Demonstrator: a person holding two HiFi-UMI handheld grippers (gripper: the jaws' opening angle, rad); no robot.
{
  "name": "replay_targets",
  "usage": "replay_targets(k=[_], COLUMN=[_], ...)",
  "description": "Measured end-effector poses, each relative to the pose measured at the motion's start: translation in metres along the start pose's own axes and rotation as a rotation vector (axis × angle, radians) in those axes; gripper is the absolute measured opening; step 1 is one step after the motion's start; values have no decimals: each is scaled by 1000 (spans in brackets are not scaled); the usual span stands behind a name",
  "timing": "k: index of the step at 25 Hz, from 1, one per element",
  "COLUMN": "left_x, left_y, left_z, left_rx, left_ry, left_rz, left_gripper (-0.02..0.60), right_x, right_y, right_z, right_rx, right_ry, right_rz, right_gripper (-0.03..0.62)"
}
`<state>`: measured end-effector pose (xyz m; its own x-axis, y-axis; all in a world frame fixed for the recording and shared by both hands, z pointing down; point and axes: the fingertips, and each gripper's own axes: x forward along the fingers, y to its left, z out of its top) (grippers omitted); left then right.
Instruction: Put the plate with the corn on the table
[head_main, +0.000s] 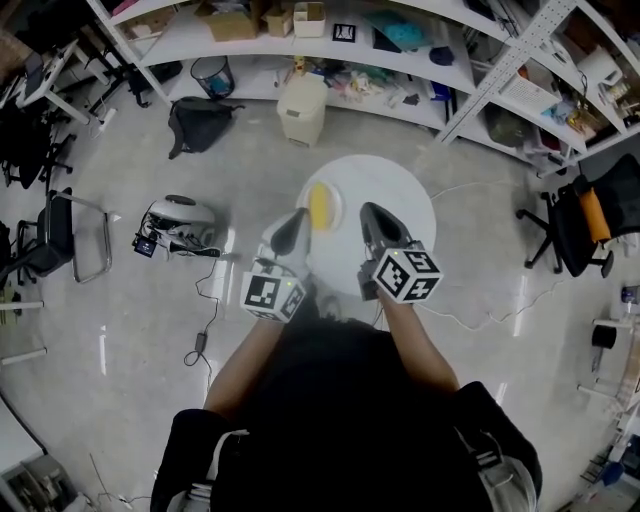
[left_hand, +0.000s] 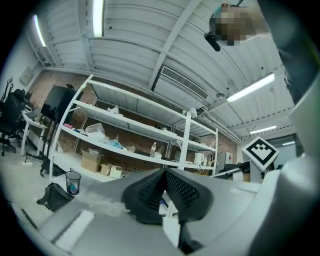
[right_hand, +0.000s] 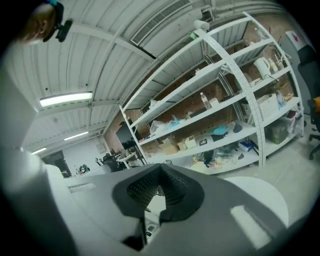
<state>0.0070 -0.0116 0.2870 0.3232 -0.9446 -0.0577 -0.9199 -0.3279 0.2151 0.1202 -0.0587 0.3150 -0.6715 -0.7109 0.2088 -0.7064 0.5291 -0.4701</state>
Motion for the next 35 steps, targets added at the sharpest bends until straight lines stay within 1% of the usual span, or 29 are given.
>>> replay_targets(k=[2,6,14,18,23,29,35], left_x=[-5,-14,-16,-15,-11,-9,-7], left_y=[-6,-16,-25,-28,-30,-31,-33], left_z=[0,-3,-2,-1,-1,3,2], left_rx=[0,-8,4,9,27,18,19], left_ry=[-8,-7,-16,-19,-17,-20,-13], left_rz=[2,3,-13,-23,-30,-32,-34], left_gripper=[3,3,3,3,3,3,3], right_x=[-9,-20,-34,-34,-34,-32,-34], right_y=[6,12,22,27,23,24,25], right_z=[-1,-13,-16,-13,-9,-8,-6], right_rx=[-12,-7,-83,-90,-100,-118,-110], right_ry=[-22,-18,-37,-59,-70,-65,-69], right_rz=[1,10,27,42,35,28,45], right_gripper=[9,9,8,8,8,8,8])
